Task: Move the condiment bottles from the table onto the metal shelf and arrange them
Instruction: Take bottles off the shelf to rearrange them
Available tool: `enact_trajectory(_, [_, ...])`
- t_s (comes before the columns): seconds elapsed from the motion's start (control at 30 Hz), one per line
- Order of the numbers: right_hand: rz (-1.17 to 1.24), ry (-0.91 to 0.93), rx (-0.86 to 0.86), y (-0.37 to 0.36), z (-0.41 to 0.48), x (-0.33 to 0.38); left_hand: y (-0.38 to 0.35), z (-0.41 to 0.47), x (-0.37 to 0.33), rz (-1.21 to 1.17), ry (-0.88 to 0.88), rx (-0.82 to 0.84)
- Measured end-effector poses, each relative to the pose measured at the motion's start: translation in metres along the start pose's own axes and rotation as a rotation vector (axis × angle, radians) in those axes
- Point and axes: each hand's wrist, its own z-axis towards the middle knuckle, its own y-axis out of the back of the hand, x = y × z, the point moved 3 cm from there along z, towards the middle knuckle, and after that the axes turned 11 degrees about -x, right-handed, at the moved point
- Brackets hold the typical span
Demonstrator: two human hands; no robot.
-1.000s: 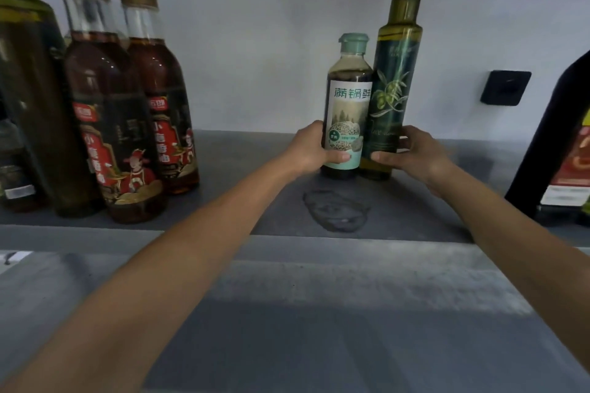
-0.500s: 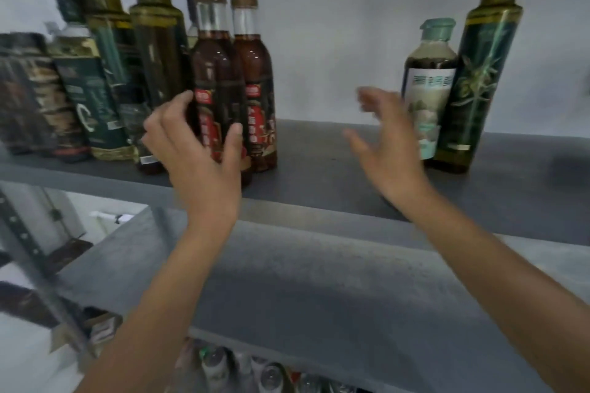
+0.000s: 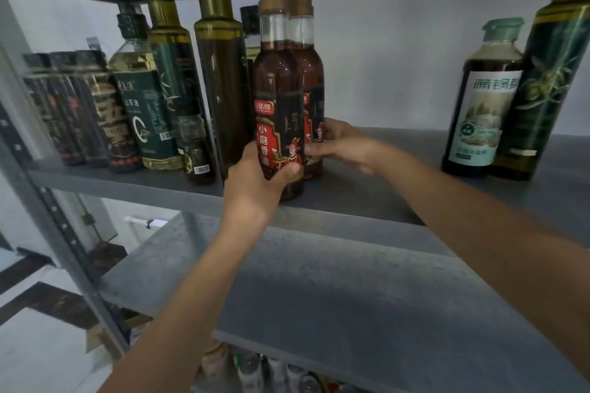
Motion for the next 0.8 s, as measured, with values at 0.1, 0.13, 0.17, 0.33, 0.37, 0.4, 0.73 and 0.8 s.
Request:
enact_trajectory(0.1, [-0.041,0.024,-0.015,0.004,-0.002,0.000,-0.001,0.003,0.000,0.011,-0.008,0.014])
enact_trajectory(0.13, [-0.051,0.027,-0.022,0.008,-0.004,-0.001,-0.002,0.004,-0.001,0.008,-0.007,0.030])
enact_trajectory(0.17, [-0.057,0.028,-0.031,0.013,-0.007,-0.002,-0.004,0.005,-0.002,0.005,-0.007,0.045])
enact_trajectory(0.33, [-0.056,0.005,-0.113,0.054,-0.037,-0.006,-0.024,0.011,-0.013,-0.025,-0.046,0.115])
enact_trajectory(0.37, [-0.057,0.002,-0.140,0.064,-0.046,-0.007,-0.029,0.011,-0.017,-0.043,-0.063,0.139])
enact_trajectory(0.4, [-0.056,-0.003,-0.170,0.075,-0.054,-0.009,-0.034,0.012,-0.022,-0.061,-0.076,0.168])
enact_trajectory(0.73, [-0.109,-0.029,-0.464,0.148,-0.133,-0.026,-0.093,-0.001,-0.061,-0.206,-0.041,0.415])
enact_trajectory(0.8, [-0.108,-0.043,-0.519,0.153,-0.140,-0.028,-0.104,-0.010,-0.072,-0.238,-0.053,0.465])
